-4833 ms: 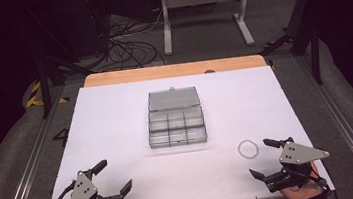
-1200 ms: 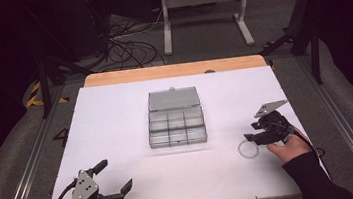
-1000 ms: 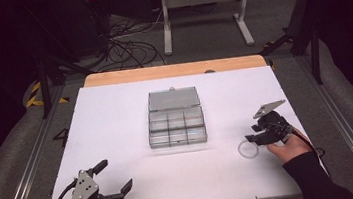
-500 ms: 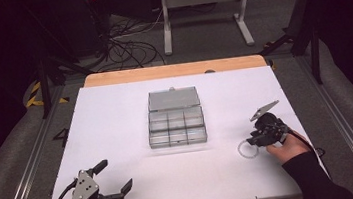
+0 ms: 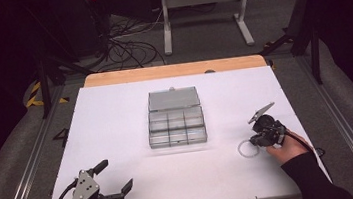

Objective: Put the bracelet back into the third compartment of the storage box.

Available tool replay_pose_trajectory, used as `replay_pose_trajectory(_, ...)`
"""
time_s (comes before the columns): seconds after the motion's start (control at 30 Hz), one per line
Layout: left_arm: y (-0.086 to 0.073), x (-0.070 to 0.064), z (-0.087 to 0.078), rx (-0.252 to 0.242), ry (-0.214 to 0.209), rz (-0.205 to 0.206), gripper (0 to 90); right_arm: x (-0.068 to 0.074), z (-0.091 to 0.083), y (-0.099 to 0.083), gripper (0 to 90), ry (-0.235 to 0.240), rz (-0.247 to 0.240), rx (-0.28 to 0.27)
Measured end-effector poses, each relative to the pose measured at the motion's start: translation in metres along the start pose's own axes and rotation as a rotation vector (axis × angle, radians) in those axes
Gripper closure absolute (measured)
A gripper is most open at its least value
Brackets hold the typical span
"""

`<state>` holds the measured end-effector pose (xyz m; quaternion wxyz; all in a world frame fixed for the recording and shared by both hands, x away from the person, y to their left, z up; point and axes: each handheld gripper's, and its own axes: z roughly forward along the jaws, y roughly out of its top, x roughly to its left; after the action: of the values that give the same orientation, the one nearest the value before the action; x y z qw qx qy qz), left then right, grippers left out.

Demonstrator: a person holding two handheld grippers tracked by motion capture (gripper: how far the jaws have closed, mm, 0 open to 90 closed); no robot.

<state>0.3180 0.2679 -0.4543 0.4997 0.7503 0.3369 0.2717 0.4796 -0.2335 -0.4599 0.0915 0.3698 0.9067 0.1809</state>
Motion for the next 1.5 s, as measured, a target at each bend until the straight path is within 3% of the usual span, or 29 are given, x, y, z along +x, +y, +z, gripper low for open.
replay_pose_trajectory(0.33, 0.000, 0.000, 0.000, -0.002, 0.006, -0.004, 5.8, 0.000, -0.002, -0.002, 85.2, 0.001, 0.010, -0.028)
replay_pose_trajectory(0.83, 0.000, 0.000, 0.000, -0.002, 0.005, -0.004, 5.8, 0.013, -0.045, 0.003, 85.2, 0.000, -0.026, -0.238)
replay_pose_trajectory(1.5, 0.000, 0.000, 0.000, -0.002, 0.006, -0.003, 5.9, 0.020, -0.078, 0.011, 85.2, 0.042, -0.042, -0.480)
